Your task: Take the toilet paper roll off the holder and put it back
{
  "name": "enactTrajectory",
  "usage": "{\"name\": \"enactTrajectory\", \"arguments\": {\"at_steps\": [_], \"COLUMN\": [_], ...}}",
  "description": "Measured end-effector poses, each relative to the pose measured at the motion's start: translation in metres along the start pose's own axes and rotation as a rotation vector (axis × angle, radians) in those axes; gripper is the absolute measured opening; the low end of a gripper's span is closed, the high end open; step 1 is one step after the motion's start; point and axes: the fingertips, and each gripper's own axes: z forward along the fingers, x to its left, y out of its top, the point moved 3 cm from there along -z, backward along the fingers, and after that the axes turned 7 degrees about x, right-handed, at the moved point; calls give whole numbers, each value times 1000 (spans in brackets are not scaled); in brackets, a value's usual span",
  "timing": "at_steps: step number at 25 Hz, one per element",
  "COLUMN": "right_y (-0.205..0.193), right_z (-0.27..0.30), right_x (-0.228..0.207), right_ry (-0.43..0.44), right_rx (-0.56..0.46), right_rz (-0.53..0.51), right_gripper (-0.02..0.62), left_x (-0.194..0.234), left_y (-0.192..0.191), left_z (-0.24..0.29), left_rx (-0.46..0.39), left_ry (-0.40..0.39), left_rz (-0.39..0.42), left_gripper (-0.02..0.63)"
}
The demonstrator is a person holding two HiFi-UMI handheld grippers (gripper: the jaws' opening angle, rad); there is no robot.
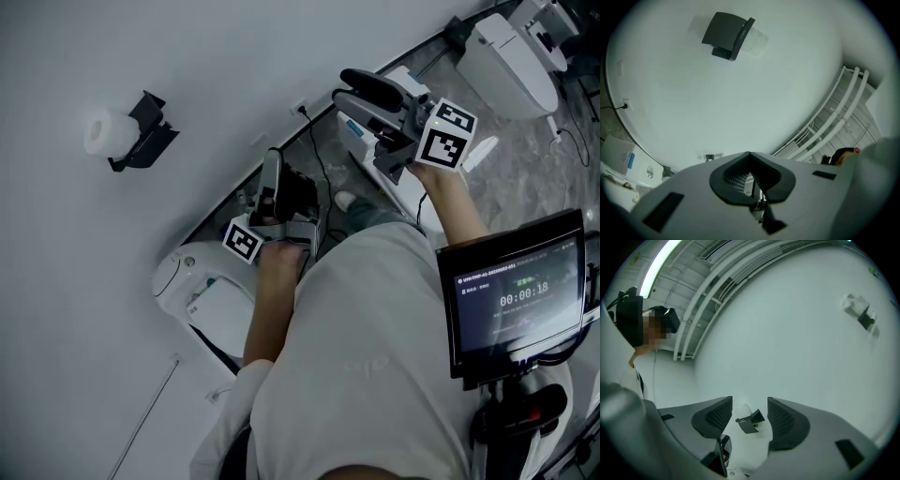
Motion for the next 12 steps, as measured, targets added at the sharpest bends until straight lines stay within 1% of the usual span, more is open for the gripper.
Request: {"name": "enactTrajectory", "arguments": {"at_steps": [12], "right_y": [-37], "right_z": [-52], "right_x": [-25], "right_ry": [-125], "right_rx": [-168], "right_rz": [200], "right_gripper": [241], "left_x": [19], "left_y": [-18], "left_z": [16], "left_rx": [55], "left_ry": [-4], "left_rz": [-59], "left_gripper": [5]}}
